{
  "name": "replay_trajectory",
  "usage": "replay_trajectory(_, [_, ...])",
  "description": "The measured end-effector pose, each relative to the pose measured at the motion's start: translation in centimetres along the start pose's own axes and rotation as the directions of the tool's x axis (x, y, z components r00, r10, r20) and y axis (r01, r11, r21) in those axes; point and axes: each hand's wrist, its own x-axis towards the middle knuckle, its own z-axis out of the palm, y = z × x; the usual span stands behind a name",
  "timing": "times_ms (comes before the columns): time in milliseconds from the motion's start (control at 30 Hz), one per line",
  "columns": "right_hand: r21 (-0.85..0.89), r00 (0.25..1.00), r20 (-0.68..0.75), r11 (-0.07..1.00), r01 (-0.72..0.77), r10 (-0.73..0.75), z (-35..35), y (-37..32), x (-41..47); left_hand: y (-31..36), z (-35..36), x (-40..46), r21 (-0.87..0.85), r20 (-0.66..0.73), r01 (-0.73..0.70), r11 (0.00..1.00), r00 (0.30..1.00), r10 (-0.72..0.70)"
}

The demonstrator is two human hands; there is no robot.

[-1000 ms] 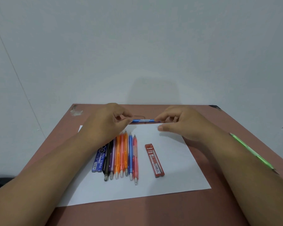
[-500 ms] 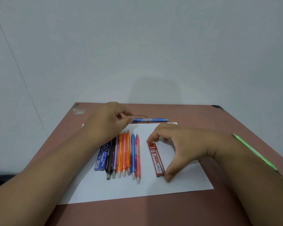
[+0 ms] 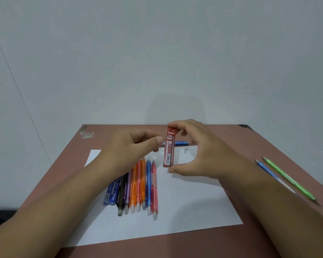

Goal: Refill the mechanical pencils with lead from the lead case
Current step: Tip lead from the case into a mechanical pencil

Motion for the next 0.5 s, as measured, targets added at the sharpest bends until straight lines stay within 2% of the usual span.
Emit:
replay_trajectory(100, [-0.003,0.997,-0.053,0.998,0.064,-0.064,0.4,-0.5,0.1,0.5,0.3,0.0,-0.114,0.030,-0.005,0.994,1.000,0.008])
replay_trajectory(233, [0.023,0.995,-0.078,0.998,0.059,-0.058,0.6,-0.8,0.0,0.5,0.3,-0.2,-0.169,0.021,0.002,0.986,1.000,0.002])
replay_trajectory(300, [0.199,0.997,-0.071,0.980,-0.003,0.018,0.8,-0.8,0.0,0.6,0.1,-0.1,-0.217,0.011,0.008,0.976,1.000,-0.005])
replay_trajectory(333, [0.364,0.996,-0.061,0.931,-0.033,0.059,1.0,-0.8,0.1,0.6,0.1,-0.1,-0.250,0.004,0.008,0.968,1.000,-0.007])
replay_trajectory(400, [0.648,0.993,-0.037,0.759,-0.059,0.109,1.2,-0.8,0.2,0.8,0.0,-0.2,-0.301,-0.008,0.005,0.954,1.000,-0.007])
replay_trajectory(500, [0.746,0.992,0.020,0.659,-0.099,0.127,1.5,-0.8,0.3,1.1,0.3,-0.4,-0.295,-0.028,-0.009,0.955,1.000,0.000])
